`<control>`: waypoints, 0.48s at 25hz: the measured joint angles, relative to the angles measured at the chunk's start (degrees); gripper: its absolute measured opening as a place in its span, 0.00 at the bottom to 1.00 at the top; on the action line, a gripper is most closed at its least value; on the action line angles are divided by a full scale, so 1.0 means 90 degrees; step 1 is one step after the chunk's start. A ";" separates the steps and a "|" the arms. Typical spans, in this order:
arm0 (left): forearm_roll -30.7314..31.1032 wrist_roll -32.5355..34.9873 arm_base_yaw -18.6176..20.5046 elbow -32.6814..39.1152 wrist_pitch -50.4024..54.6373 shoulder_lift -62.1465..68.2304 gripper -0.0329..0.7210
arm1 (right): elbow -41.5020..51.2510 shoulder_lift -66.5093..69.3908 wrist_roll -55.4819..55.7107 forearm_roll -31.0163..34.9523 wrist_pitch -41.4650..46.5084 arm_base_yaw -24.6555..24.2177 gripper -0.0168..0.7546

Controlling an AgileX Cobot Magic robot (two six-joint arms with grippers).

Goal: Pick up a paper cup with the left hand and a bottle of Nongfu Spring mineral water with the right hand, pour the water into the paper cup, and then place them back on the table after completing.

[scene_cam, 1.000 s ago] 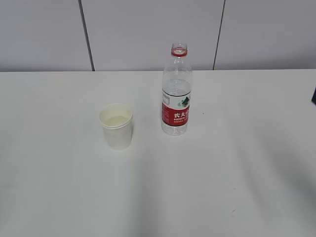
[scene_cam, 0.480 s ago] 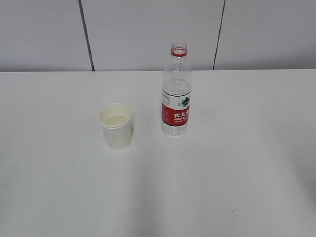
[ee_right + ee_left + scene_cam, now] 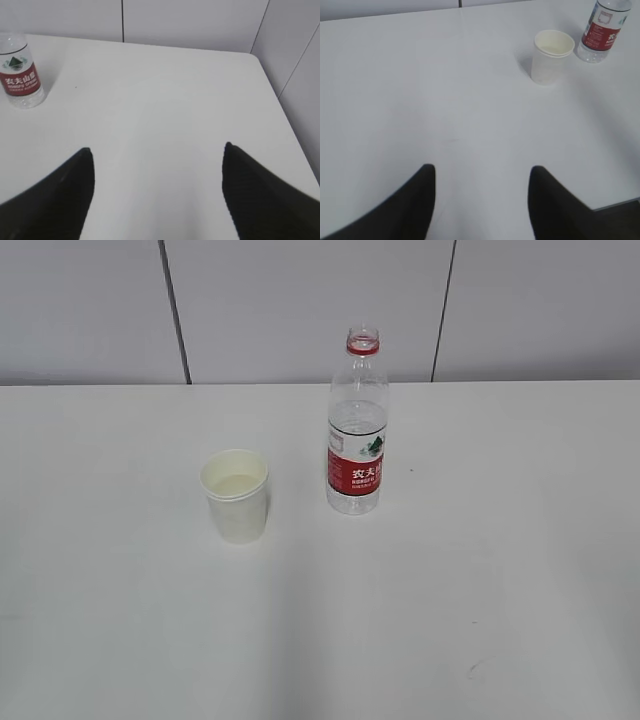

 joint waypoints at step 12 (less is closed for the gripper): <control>0.0000 0.0000 0.0000 0.0000 0.0000 0.0000 0.53 | -0.0453 -0.0040 -0.0254 0.0522 0.1924 0.0000 0.78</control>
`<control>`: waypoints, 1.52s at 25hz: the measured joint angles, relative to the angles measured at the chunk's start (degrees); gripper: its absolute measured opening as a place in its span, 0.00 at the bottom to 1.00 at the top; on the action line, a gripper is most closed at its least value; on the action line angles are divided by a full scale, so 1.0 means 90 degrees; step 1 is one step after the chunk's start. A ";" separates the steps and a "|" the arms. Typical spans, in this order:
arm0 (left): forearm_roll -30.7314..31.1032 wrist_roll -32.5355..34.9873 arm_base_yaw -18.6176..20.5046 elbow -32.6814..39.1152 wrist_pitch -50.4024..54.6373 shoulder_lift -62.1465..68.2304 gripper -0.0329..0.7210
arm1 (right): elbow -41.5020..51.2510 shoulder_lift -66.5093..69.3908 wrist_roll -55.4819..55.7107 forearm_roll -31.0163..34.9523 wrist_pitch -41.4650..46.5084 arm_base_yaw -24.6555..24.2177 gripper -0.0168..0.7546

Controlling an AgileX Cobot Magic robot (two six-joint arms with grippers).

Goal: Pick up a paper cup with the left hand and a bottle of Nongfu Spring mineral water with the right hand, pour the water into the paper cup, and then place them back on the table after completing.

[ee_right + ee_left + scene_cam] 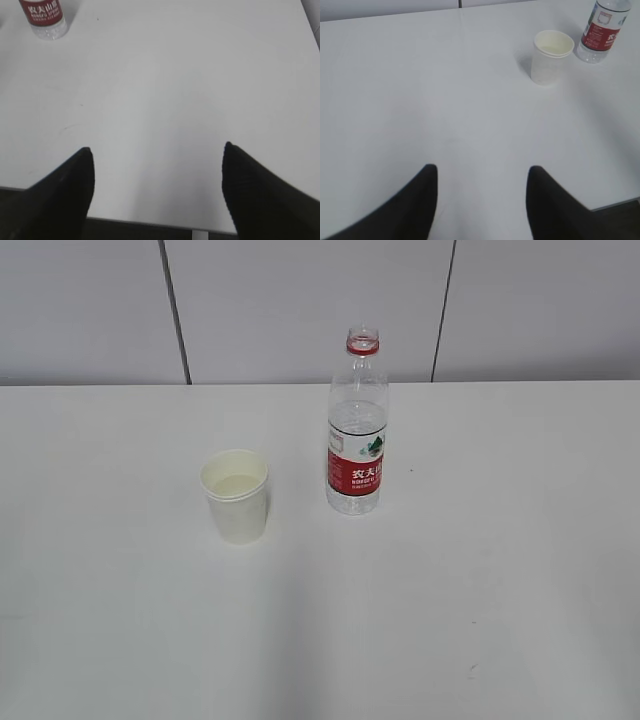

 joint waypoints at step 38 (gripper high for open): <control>-0.0002 0.0000 0.0000 0.0000 -0.0006 0.0000 0.43 | 0.0094 -0.0015 -0.0080 -0.0051 0.0214 0.0000 0.78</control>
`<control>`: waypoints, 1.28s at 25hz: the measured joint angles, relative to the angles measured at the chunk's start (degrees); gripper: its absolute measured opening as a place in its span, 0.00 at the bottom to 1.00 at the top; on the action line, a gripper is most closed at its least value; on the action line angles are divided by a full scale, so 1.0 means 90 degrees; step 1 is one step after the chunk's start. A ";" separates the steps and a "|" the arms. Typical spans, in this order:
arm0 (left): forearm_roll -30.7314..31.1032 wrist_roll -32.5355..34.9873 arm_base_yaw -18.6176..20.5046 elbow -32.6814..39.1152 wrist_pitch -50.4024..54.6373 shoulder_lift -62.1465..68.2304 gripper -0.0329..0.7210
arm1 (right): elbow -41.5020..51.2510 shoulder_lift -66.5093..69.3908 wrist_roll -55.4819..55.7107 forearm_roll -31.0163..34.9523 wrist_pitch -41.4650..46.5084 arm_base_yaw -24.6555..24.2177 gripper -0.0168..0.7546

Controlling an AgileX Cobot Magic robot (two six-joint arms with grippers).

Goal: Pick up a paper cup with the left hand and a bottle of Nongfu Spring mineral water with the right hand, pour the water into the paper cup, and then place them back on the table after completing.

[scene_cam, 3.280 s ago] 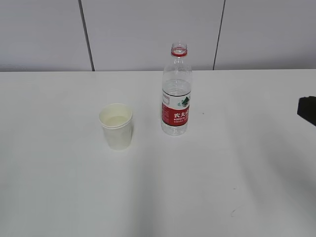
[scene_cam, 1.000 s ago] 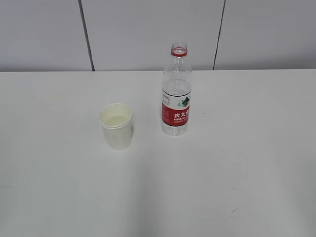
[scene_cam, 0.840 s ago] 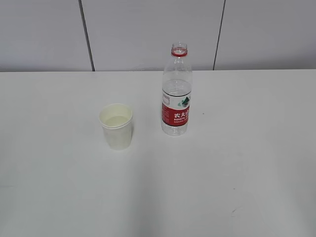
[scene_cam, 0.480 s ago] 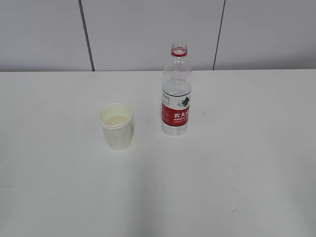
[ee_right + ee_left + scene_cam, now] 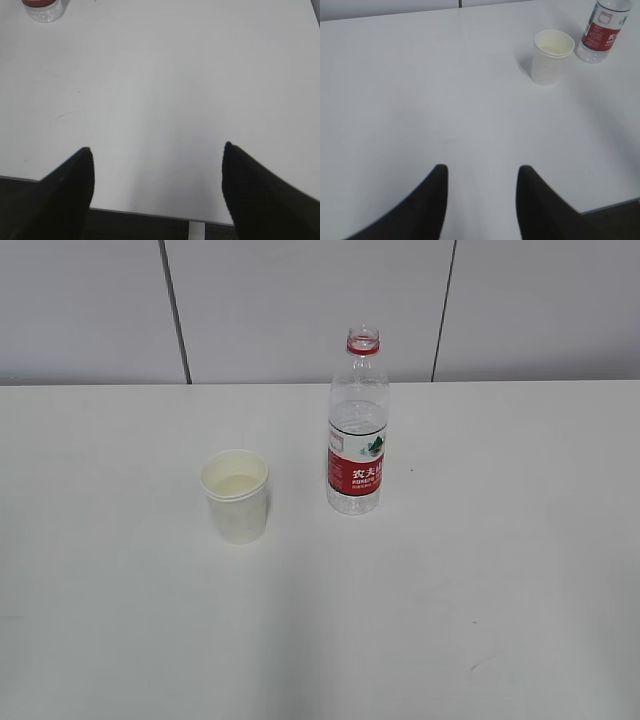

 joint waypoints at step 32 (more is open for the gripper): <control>0.0000 0.0000 0.1194 0.0000 0.0000 0.0000 0.36 | 0.0000 0.0000 0.0000 0.0000 0.0000 0.0000 0.78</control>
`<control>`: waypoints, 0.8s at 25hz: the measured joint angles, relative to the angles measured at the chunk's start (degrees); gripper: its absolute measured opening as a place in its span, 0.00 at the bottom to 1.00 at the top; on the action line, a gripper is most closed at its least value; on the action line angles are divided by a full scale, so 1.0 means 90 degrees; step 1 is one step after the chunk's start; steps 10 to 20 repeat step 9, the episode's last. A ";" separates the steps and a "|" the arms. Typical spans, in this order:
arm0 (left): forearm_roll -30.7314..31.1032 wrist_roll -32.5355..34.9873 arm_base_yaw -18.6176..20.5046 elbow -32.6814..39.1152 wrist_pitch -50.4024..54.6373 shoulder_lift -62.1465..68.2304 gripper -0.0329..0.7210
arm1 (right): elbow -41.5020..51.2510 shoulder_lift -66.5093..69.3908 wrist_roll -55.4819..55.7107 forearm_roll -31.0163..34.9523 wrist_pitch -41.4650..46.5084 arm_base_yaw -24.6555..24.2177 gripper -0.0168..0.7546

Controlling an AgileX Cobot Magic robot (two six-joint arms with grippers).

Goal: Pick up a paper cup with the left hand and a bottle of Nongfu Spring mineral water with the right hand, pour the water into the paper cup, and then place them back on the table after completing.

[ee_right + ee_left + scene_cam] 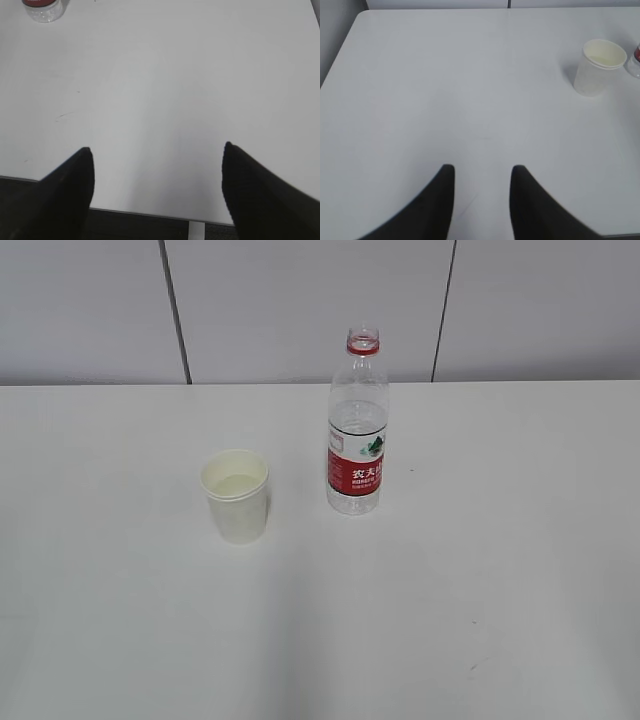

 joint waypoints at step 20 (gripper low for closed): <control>0.0000 0.0000 0.0000 0.0000 0.0000 0.0000 0.36 | 0.0000 0.0000 0.0000 0.0000 0.0000 0.0000 0.78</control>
